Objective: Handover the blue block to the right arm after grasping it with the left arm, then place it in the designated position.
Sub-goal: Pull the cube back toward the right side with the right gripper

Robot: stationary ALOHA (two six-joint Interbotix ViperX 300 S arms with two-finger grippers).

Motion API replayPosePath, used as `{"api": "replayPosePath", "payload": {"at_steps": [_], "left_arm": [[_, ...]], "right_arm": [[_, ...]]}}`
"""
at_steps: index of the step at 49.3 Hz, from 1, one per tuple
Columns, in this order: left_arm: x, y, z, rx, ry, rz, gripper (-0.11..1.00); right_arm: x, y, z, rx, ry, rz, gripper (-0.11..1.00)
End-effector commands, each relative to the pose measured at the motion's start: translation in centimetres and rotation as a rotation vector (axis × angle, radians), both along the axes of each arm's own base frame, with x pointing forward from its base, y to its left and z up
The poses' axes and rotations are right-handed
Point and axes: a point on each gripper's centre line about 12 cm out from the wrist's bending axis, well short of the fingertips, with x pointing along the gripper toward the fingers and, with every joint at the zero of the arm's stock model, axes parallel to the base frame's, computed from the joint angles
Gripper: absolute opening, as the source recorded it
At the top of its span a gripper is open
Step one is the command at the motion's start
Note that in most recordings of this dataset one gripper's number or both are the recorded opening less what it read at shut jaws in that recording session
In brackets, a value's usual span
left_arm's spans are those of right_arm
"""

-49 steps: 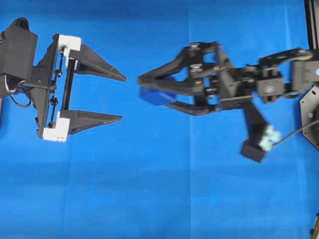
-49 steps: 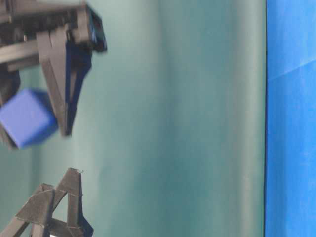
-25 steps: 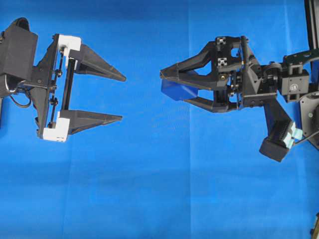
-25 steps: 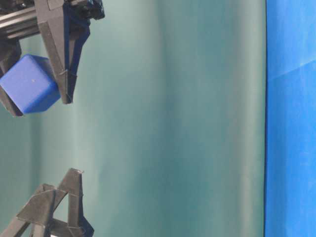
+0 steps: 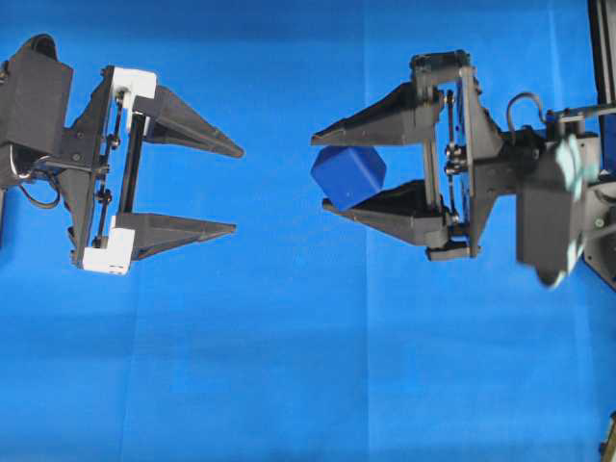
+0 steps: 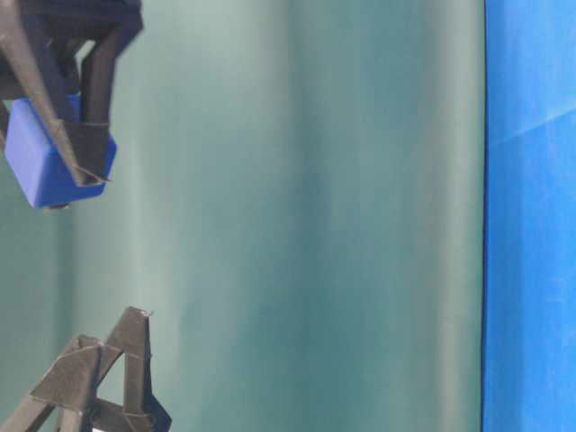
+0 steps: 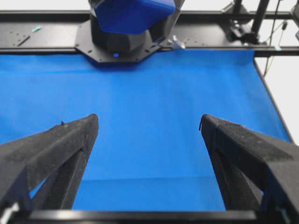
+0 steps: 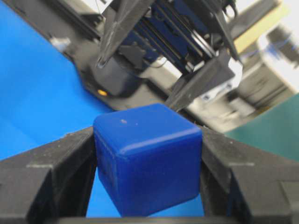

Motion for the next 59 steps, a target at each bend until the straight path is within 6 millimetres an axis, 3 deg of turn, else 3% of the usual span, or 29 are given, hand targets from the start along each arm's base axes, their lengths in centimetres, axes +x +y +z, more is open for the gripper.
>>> {"api": "replayPosePath", "payload": {"at_steps": [1, 11, 19, 59], "left_arm": [[-0.12, 0.06, 0.97, -0.004, -0.029, 0.002, 0.93], [-0.13, 0.06, 0.90, -0.003, -0.027, 0.002, 0.93], [-0.08, 0.01, 0.92, -0.003, -0.027, 0.000, 0.93], [-0.07, 0.01, 0.98, -0.004, -0.029, 0.000, 0.93]], "right_arm": [[-0.62, 0.06, 1.66, 0.130, -0.030, -0.013, 0.52], [-1.05, -0.24, 1.53, 0.375, 0.022, -0.065, 0.52], [-1.09, -0.10, 1.58, 0.470, 0.034, -0.076, 0.52], [-1.20, -0.21, 1.45, 0.480, 0.056, -0.095, 0.52]]}}
